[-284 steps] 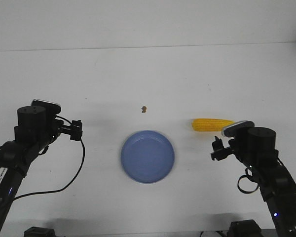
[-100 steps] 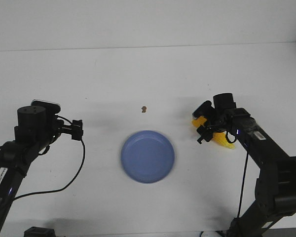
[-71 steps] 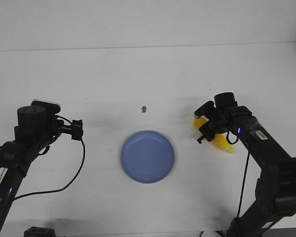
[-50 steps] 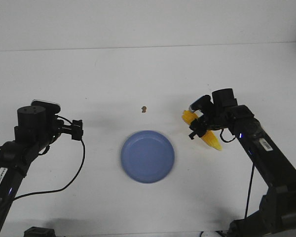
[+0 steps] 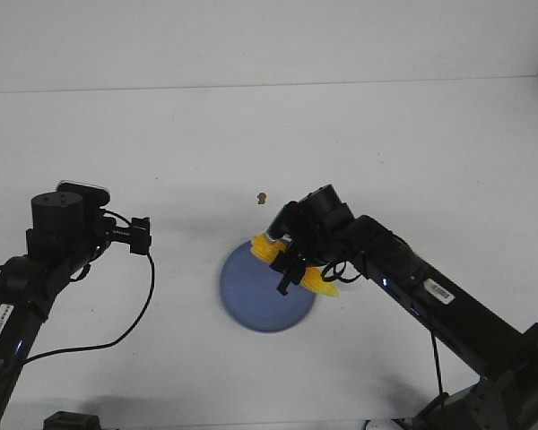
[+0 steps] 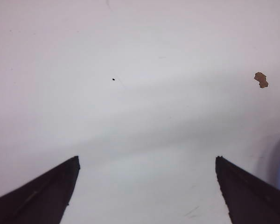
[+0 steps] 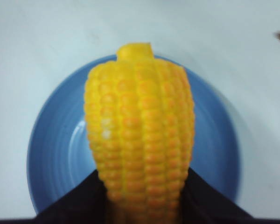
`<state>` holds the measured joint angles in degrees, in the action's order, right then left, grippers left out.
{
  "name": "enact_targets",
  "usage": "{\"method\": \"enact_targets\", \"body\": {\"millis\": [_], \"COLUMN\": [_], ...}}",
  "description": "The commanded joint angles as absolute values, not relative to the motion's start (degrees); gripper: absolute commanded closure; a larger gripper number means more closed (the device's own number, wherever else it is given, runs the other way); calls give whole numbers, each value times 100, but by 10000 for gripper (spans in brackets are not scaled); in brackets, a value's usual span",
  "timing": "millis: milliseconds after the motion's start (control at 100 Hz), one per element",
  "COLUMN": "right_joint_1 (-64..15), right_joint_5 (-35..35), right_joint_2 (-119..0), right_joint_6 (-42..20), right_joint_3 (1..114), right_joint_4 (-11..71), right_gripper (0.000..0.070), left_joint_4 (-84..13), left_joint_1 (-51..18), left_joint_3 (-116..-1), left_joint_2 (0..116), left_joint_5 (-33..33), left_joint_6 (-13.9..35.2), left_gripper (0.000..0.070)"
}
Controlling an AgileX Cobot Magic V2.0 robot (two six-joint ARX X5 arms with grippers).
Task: Place corn on plate with both arms
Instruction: 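Lift the corn with the right gripper and carry it over the plate, then lower the corn onto the plate and open the right gripper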
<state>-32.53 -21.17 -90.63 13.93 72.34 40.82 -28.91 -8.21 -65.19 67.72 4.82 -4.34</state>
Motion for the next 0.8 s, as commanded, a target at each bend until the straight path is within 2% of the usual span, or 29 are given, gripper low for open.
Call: {"method": "enact_targets", "body": {"millis": [0,200,320,490,570,690,790], "right_joint_1": [-3376,-3450,-3450,-3454,-3454,-3452,-3452], "right_joint_5": [-1959,-1905,-1905,-1907,-1905,-1905,-1905], "right_joint_2": [-9268,-9594,-9682,-9682,-9682,-9682,-9679], "right_joint_6": [1177,1046,1013,1000,945,897,899], "right_joint_3": [7312,7312,7312,7312,7312,7312,7312], "right_joint_4": [3955,3924,3929,3927,3927,3922,3896], "right_gripper": [615,593,440,264,228,127,115], "left_joint_4": [-2864,-2867,-2867,-2869,-2873,-2888,-2888], "left_joint_1": [-825,-827,-827,-825,-827,-825,-825], "left_joint_3": [-6582,-6582,-6582,-6582,-6582,-6582,-6582], "left_joint_2": [6825,6825,6825,6825,6825,6825,6825], "left_joint_5": [513,513,515,513,513,513,513], "left_joint_6": [-370,-360,-355,-340,-340,-338,-338], "left_gripper": [113,113,113,113,113,113,114]}}
